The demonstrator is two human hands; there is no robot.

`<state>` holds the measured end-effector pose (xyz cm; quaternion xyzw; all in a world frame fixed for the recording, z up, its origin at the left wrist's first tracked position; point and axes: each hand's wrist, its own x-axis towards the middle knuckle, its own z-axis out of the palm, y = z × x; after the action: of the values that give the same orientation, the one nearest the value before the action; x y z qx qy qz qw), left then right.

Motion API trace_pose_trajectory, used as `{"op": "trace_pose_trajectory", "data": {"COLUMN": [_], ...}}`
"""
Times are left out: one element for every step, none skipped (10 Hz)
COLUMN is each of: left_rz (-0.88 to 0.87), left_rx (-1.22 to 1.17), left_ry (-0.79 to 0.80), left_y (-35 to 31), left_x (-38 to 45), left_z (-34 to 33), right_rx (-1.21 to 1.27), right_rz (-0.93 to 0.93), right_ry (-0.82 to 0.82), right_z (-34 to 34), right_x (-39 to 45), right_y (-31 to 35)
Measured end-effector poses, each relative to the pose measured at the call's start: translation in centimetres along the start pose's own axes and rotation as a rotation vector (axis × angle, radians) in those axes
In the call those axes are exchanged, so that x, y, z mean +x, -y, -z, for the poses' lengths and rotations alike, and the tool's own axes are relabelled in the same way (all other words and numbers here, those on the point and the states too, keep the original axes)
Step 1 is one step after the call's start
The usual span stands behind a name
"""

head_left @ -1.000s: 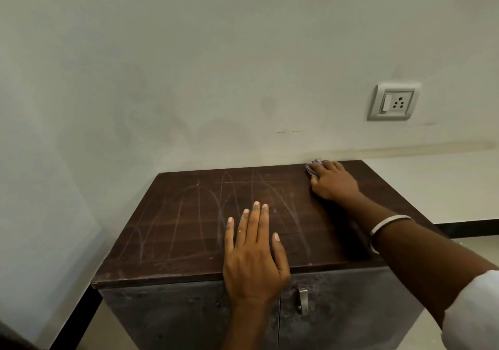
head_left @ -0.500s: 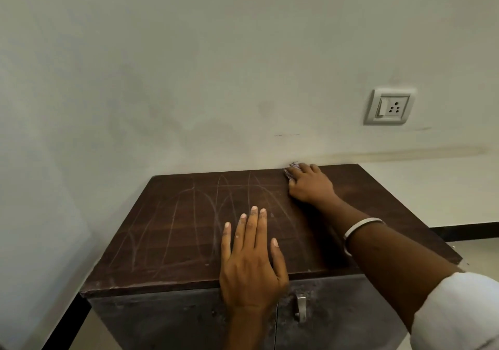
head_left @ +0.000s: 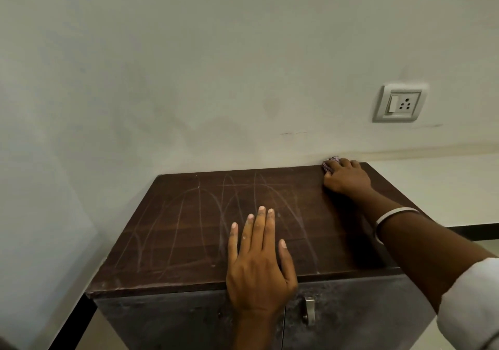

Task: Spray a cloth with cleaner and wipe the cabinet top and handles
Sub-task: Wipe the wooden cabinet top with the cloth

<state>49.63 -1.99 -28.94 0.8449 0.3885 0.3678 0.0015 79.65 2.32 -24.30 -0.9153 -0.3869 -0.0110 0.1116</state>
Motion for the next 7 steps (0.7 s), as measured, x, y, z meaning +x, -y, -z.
{"op": "trace_pose_trajectory", "data": {"left_rz": [-0.003, 0.006, 0.004, 0.010, 0.011, 0.012, 0.020], "left_rx": [-0.003, -0.005, -0.002, -0.009, -0.015, -0.025, -0.029], "left_ry": [0.002, 0.005, 0.014, 0.012, 0.019, 0.023, 0.030], "left_y": [0.0, 0.0, 0.0, 0.1, 0.0, 0.0, 0.0], "left_x": [0.0, 0.0, 0.0, 0.0, 0.0, -0.1, 0.0], "left_z": [0.0, 0.1, 0.1, 0.1, 0.2, 0.2, 0.1], "right_rx": [-0.017, 0.002, 0.044, 0.072, 0.082, 0.086, 0.069], "right_rz": [0.017, 0.119, 0.225, 0.287, 0.283, 0.183, 0.092], "right_ry": [-0.003, 0.016, 0.049, 0.053, 0.066, 0.035, 0.009], "right_z": [-0.5, -1.3, -2.1, -2.2, -1.6, -1.2, -1.1], "right_x": [-0.3, -0.6, -1.1, -1.3, -1.0, -0.3, 0.2], "right_y": [2.3, 6.2, 9.9, 10.7, 9.1, 6.2, 3.9]}}
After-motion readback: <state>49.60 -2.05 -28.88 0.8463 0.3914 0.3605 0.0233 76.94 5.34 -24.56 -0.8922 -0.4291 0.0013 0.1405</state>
